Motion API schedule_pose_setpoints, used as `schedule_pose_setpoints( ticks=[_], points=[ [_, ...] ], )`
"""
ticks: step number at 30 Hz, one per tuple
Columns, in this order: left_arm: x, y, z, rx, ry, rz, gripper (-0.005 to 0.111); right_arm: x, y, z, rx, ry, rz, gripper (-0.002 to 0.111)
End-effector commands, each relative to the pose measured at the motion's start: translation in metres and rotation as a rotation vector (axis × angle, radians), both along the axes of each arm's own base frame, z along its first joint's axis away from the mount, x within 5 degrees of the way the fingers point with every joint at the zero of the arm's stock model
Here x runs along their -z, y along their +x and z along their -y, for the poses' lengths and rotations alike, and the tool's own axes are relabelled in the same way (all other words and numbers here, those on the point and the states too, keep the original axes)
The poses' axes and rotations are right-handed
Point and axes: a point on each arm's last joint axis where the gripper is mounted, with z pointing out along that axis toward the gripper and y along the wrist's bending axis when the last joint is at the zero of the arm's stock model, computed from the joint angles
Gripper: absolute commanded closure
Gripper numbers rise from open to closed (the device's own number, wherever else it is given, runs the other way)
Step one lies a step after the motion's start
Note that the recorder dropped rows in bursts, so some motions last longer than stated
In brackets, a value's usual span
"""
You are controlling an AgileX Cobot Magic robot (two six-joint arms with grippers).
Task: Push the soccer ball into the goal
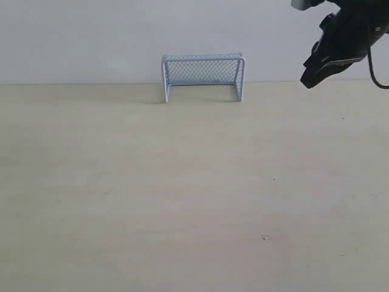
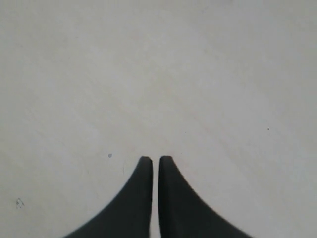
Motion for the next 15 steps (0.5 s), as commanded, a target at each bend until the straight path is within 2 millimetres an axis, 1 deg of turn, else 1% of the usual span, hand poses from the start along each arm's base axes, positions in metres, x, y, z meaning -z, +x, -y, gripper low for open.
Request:
schedule_pose_setpoints(
  ticks=[1,5,11,15],
  points=[
    [-0.001,0.0,0.001,0.006,-0.008,0.003,0.1,-0.021,-0.008,0.014,0.031,0.019,0.056,0.108],
    [-0.001,0.0,0.001,0.006,-0.008,0.003,0.1,-0.042,-0.017,0.027,0.069,0.026,0.115,0.108],
    [-0.001,0.0,0.001,0.006,-0.008,0.003,0.1,-0.072,-0.035,0.042,0.112,0.066,0.192,0.108],
    [-0.001,0.0,0.001,0.006,-0.008,0.003,0.1,-0.085,-0.044,0.043,0.112,0.067,0.236,0.108]
  ],
)
